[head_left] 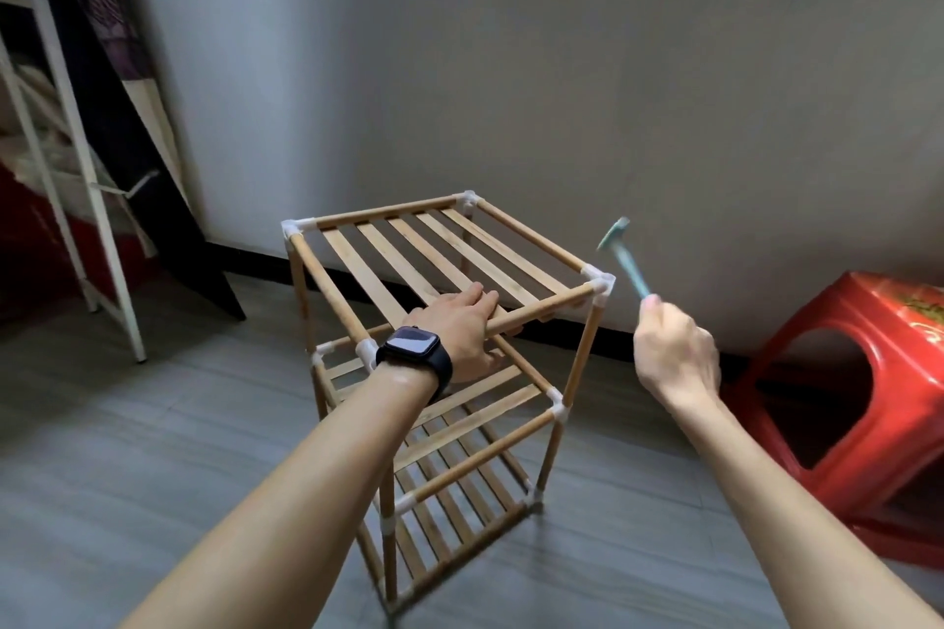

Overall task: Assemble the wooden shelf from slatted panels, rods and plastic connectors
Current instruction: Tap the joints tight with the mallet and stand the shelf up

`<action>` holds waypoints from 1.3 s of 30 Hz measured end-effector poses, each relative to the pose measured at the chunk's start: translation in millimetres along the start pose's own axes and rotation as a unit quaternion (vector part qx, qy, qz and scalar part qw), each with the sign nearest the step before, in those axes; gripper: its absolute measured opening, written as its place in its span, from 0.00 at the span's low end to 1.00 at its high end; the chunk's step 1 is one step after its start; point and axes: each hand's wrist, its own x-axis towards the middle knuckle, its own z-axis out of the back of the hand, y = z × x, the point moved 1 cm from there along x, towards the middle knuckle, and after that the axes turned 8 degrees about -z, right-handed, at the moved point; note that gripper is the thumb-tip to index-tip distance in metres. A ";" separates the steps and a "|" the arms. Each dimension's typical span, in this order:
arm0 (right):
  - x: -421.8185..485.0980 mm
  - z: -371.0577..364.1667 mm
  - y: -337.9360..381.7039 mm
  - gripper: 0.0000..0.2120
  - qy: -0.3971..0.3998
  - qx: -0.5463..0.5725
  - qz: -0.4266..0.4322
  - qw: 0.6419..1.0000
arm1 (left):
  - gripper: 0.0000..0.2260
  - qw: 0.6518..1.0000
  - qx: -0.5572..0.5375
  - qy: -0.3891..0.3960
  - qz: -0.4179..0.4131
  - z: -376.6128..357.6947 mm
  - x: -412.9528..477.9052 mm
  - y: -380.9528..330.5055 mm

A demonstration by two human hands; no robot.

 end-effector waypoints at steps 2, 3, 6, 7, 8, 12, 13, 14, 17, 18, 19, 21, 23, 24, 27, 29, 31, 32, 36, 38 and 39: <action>-2.7 3.7 2.0 0.24 -0.044 0.042 0.026 0.998 | 0.33 1.000 0.002 -0.013 -0.002 1.4 -1.4 0.8; -4.4 4.1 1.0 0.25 -0.031 0.030 0.022 0.999 | 0.31 1.000 0.004 -0.014 -0.005 2.5 -2.1 0.1; -15.7 3.3 -11.6 0.22 -0.027 0.052 0.049 0.997 | 0.28 0.999 0.046 -0.014 -0.023 3.7 -5.5 -0.4; -25.6 4.5 -16.9 0.21 -0.045 0.091 0.071 0.992 | 0.28 0.998 0.059 -0.018 -0.033 5.0 -7.0 1.3; -38.7 3.6 -24.5 0.21 -0.054 0.117 0.086 0.988 | 0.27 0.997 0.064 -0.023 -0.040 7.4 -8.5 4.5; -87.2 -19.4 -91.2 0.20 0.059 0.016 0.049 0.997 | 0.18 0.986 0.165 -0.002 -0.012 21.7 -21.3 9.4; -96.0 -27.7 -108.9 0.20 0.100 -0.039 0.024 0.994 | 0.16 0.978 0.209 0.021 0.019 27.2 -22.1 5.3; -104.0 -37.9 -125.3 0.21 0.140 -0.102 -0.006 0.985 | 0.17 0.969 0.236 0.041 0.052 30.9 -21.3 -0.9; -120.7 -62.2 -151.5 0.22 0.220 -0.214 -0.048 0.950 | 0.31 0.977 0.206 0.016 0.055 24.3 -9.4 -22.1; -124.6 -67.5 -154.6 0.22 0.228 -0.211 -0.042 0.950 | 0.34 0.985 0.168 -0.017 0.021 16.6 -4.3 -27.3; -128.1 -70.6 -155.7 0.21 0.225 -0.192 -0.024 0.955 | 0.36 0.992 0.122 -0.035 -0.010 9.1 -0.7 -31.9; -132.2 -72.0 -154.8 0.19 0.201 -0.127 0.022 0.971 | 0.38 0.998 0.049 -0.033 -0.023 -1.8 4.8 -36.0; -133.3 -69.8 -151.9 0.18 0.141 -0.042 0.065 0.987 | 0.39 0.999 0.013 -0.031 -0.011 -5.1 9.6 -35.5; -134.2 -69.2 -151.8 0.17 0.103 0.002 0.092 0.990 | 0.38 0.999 -0.002 -0.034 -0.005 -4.9 12.0 -35.1; -145.2 -73.3 -158.4 0.15 0.057 0.093 0.154 0.982 | 0.36 0.999 -0.018 -0.047 0.009 -7.2 15.8 -31.7; -150.3 -84.7 -165.9 0.18 0.116 0.008 0.155 0.981 | 0.36 0.999 -0.012 -0.045 0.014 -9.9 17.9 -30.5; -150.0 -94.8 -170.6 0.20 0.201 -0.197 0.109 0.954 | 0.35 0.999 -0.010 -0.039 0.018 -11.0 21.3 -29.8; -148.6 -95.7 -170.1 0.19 0.228 -0.237 0.086 0.940 | 0.35 0.999 -0.013 -0.038 0.021 -11.2 23.1 -29.7; -155.8 -90.0 -155.4 0.18 0.127 -0.020 0.159 0.979 | 0.34 0.999 -0.022 -0.042 0.023 -11.3 26.3 -29.3; -151.7 -91.8 -149.6 0.19 0.152 -0.094 0.147 0.973 | 0.33 0.998 -0.032 -0.043 0.025 -9.2 27.2 -31.0; -149.7 -96.5 -151.5 0.19 0.204 -0.191 0.105 0.954 | 0.33 0.998 -0.034 -0.042 0.034 -8.5 26.0 -31.9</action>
